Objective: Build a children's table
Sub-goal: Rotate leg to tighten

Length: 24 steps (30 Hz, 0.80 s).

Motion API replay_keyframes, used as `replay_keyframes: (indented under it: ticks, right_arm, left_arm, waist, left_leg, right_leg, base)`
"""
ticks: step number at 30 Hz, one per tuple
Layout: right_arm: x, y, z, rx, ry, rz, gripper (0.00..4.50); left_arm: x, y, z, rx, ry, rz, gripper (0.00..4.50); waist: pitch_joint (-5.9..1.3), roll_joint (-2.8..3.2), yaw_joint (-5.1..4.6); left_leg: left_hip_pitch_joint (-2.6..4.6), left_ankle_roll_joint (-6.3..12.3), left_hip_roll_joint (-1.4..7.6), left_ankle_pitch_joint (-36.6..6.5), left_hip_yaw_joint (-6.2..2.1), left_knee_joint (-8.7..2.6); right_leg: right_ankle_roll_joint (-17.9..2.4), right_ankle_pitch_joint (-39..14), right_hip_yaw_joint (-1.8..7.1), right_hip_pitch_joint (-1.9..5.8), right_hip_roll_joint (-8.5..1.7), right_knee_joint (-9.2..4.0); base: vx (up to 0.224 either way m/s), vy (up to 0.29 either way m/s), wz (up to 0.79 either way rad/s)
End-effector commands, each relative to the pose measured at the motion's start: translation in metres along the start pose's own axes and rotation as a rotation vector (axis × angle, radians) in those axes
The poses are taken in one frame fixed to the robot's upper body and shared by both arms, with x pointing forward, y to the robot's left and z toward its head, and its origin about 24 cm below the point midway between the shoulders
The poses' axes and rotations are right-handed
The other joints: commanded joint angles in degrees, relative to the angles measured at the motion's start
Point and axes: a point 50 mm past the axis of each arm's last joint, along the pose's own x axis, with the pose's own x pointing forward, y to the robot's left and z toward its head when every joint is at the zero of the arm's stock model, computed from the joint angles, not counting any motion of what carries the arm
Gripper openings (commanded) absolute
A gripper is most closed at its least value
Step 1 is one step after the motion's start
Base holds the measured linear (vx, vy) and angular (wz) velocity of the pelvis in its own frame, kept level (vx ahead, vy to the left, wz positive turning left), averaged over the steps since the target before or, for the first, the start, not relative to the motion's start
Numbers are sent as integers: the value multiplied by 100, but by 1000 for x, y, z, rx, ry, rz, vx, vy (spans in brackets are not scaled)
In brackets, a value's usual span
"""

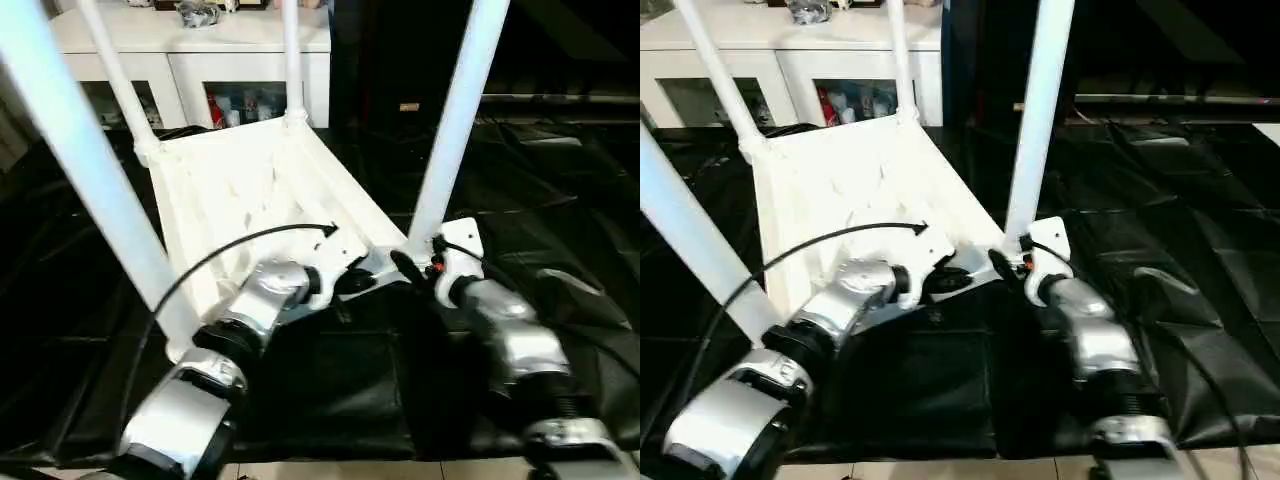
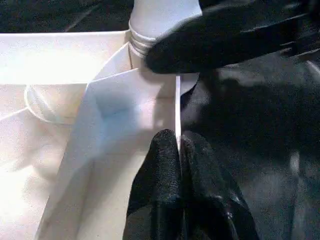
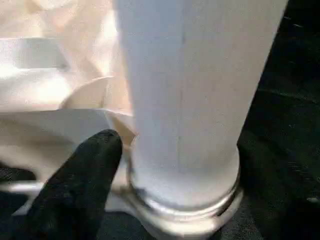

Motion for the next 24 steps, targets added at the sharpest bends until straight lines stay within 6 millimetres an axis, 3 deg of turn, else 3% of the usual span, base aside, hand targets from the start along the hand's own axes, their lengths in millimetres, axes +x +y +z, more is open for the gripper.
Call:
replay_keyframes:
  ticks: [1, 4, 8, 12, 14, 16, 20, 24]
  right_arm:
    - [-6, 12, 8, -94, -5, 209, 388]
    - [-16, 9, 7, -134, 18, 285, 388]
    - [-34, 4, 6, -201, 74, 425, 388]
    - [-35, 3, 7, -199, 77, 437, 388]
    - [-34, 5, 7, -187, 68, 451, 388]
    - [-32, 6, 8, -187, 58, 455, 388]
    - [-30, 10, 7, -171, 56, 482, 388]
    - [-29, 12, 4, -159, 51, 498, 352]
  left_arm:
    - [-11, 4, -9, 3, 4, -57, 0]
    - [-18, 5, -11, 14, -2, -112, 0]
    - [-36, 2, -16, 44, -6, -294, 0]
    - [-42, 0, -17, 31, -4, -355, 0]
    - [-43, -1, -17, 26, -17, -371, 0]
    - [-43, -1, -16, 25, -26, -380, 0]
    - [-42, -5, -16, 20, -36, -395, 0]
    - [-41, -6, -16, 16, -37, -398, 0]
  waist:
    - [-277, -109, 35]
    - [-287, -117, 33]
    - [-326, -94, 96]
    - [-356, -101, 127]
    - [-369, -86, 189]
    - [-351, -95, 207]
    - [-328, -108, 207]
    - [-326, -106, 198]
  left_leg:
    - [73, 319, 215, -1768, -110, -421]
    - [24, 361, 210, -1599, -115, -416]
    - [29, 546, 253, -1082, -78, -356]
    - [28, 637, 247, -876, -52, -305]
    - [29, 718, 261, -669, -42, -266]
    - [19, 736, 255, -707, -37, -272]
    - [22, 569, 260, -1016, -49, -300]
    - [22, 506, 252, -1032, -52, -306]
  right_leg:
    - [-1054, -2031, 139, 148, -280, -436]
    - [-1136, -1818, 131, 191, -279, -393]
    - [-1525, -879, 115, 215, -261, -252]
    - [-1716, -425, 126, 207, -259, -183]
    - [-1794, -58, 131, 177, -254, -125]
    - [-1796, -110, 122, 168, -248, -128]
    - [-1654, -677, 129, 176, -271, -179]
    - [-1582, -830, 133, 173, -266, -193]
  base:
    - [0, 0, 0]
    - [0, 0, 0]
    - [0, 0, 0]
    - [0, 0, 0]
    - [0, 0, 0]
    - [0, 0, 0]
    - [0, 0, 0]
    - [0, 0, 0]
